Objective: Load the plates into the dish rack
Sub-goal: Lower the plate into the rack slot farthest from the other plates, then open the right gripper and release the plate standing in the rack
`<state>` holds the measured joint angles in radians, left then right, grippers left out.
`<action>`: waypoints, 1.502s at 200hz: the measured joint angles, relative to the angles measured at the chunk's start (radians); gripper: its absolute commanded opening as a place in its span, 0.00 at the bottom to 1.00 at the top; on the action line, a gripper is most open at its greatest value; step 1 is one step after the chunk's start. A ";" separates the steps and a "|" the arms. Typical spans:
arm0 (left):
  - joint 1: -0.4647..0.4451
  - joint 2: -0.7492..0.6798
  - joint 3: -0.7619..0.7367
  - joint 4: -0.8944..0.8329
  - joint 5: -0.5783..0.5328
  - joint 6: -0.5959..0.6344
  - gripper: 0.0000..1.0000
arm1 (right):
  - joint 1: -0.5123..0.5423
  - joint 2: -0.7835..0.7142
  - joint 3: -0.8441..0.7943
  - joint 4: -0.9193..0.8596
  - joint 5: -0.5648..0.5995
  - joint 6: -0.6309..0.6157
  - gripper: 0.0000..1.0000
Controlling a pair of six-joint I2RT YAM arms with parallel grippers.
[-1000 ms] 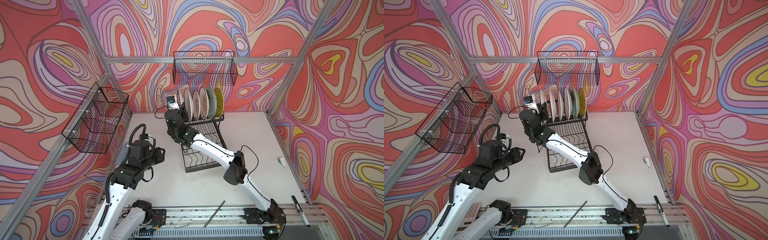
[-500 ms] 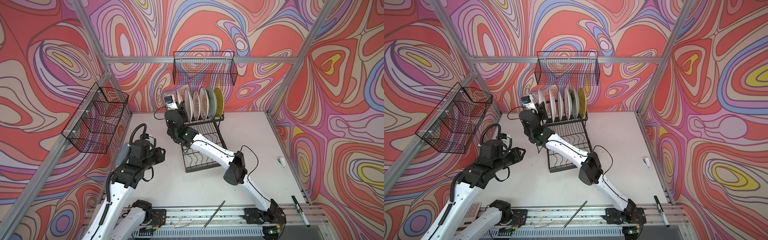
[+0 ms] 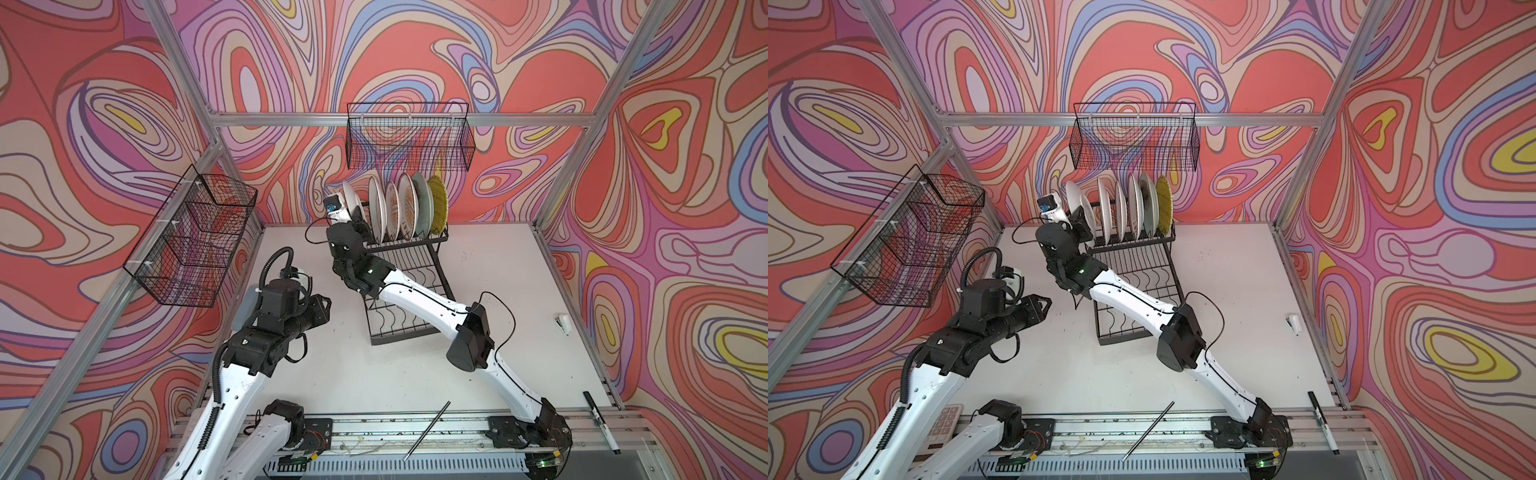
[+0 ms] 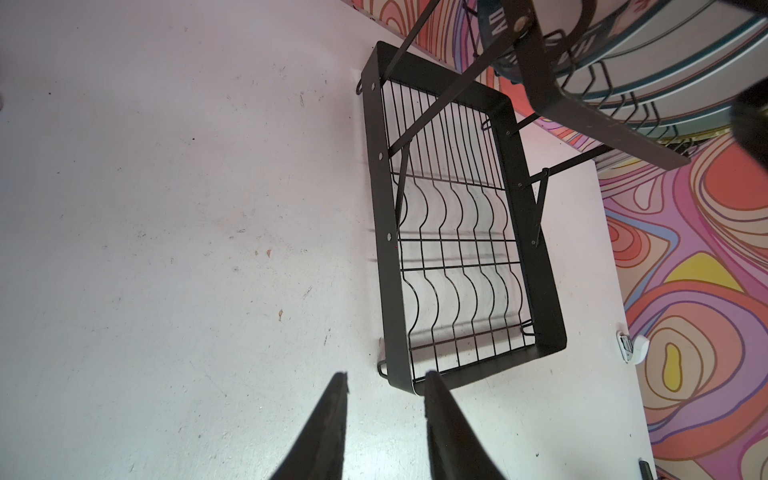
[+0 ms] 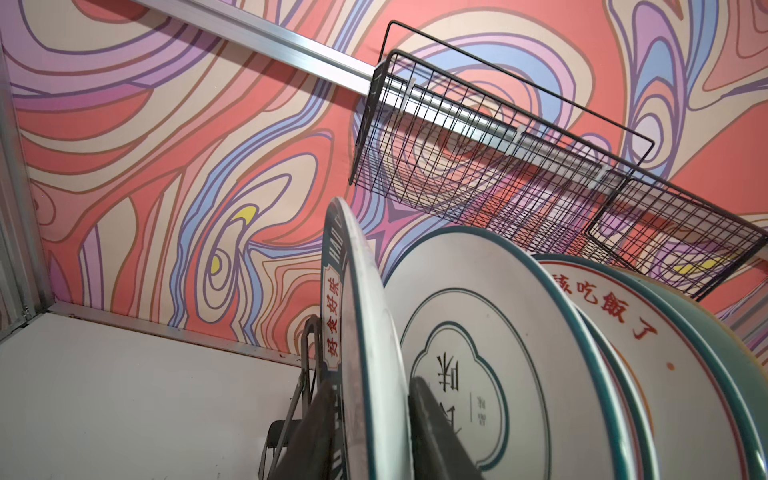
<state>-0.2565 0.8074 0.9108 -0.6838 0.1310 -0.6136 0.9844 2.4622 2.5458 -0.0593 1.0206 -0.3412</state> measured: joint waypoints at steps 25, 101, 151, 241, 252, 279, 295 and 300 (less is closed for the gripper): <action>0.000 0.000 0.000 0.000 0.000 0.000 0.35 | 0.000 0.000 -0.007 0.000 -0.002 -0.006 0.42; 0.000 0.000 0.000 0.000 0.000 0.000 0.35 | 0.000 -0.003 -0.012 -0.001 -0.012 -0.006 0.50; 0.000 -0.006 0.004 -0.001 0.000 -0.001 0.35 | 0.004 -0.047 -0.039 0.000 -0.022 -0.007 0.54; 0.000 -0.025 0.004 -0.007 0.000 -0.004 0.36 | 0.021 -0.198 -0.107 -0.022 -0.077 0.033 0.56; 0.000 -0.026 0.004 -0.008 0.000 -0.004 0.36 | 0.021 -0.228 -0.135 -0.029 -0.091 0.049 0.56; 0.000 -0.027 0.004 -0.008 0.003 -0.008 0.36 | 0.021 -0.338 -0.259 -0.039 -0.137 0.097 0.56; 0.000 -0.027 0.004 -0.007 0.007 -0.013 0.37 | 0.021 -0.412 -0.340 -0.038 -0.162 0.120 0.56; 0.000 -0.027 0.004 -0.007 0.007 -0.015 0.37 | 0.021 -0.436 -0.365 -0.039 -0.171 0.127 0.56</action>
<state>-0.2565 0.7803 0.9146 -0.6907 0.1383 -0.6289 1.0058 2.0266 2.1807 -0.0982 0.8501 -0.2142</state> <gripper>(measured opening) 0.363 0.557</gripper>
